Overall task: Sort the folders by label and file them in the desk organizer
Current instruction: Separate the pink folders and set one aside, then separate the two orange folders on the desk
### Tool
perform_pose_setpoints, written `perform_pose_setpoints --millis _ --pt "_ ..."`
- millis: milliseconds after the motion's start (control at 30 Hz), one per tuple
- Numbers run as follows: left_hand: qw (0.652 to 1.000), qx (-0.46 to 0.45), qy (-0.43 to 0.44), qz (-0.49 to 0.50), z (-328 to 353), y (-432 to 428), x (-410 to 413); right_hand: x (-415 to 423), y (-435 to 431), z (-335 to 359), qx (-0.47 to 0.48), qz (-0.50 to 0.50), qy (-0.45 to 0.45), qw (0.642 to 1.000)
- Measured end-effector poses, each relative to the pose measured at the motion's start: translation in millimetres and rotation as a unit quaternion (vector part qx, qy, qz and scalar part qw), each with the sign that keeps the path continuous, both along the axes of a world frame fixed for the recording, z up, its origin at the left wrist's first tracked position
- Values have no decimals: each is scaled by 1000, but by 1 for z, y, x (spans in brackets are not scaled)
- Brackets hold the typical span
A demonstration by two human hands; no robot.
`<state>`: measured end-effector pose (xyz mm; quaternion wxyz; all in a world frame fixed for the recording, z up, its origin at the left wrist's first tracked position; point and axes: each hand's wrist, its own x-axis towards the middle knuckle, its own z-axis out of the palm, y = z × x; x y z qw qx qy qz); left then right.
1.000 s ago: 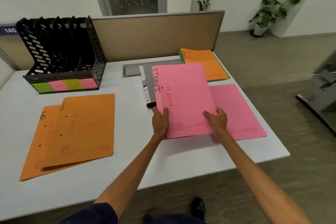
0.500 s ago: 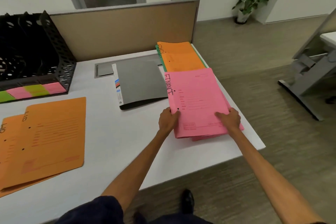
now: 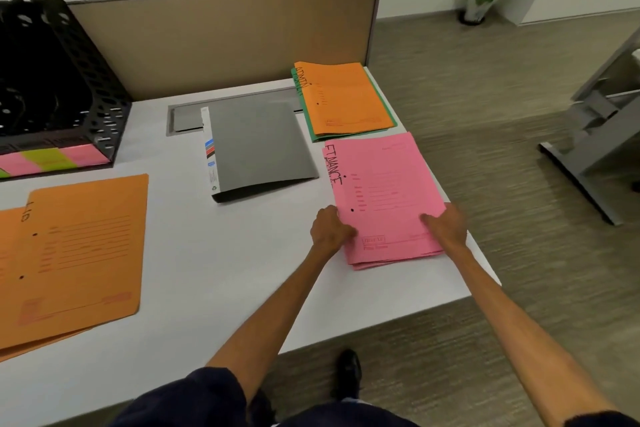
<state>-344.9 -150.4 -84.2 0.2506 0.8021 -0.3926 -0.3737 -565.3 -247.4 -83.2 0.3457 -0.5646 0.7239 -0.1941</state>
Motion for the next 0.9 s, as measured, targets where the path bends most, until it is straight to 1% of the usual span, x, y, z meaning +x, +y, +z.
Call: perform_pose_setpoints --millis 67,133,233,367,500,633,900 --pt "999 -8 31 6 0 1 2 5 0 -3 9 17 70 997" --pt "998 -8 55 -2 1 2 4 11 1 -5 7 43 114 993" --pt "997 14 66 -22 3 3 6 19 1 -7 4 84 146 986" --pt "997 6 61 -50 3 5 14 29 0 -7 4 113 167 979" --pt "998 0 27 -51 6 9 28 43 2 -6 -28 117 130 984" --pt "999 -37 19 -22 13 18 44 69 7 1 -50 115 75 989" --pt "996 -80 0 40 29 47 101 147 31 20 -108 168 -12 980"
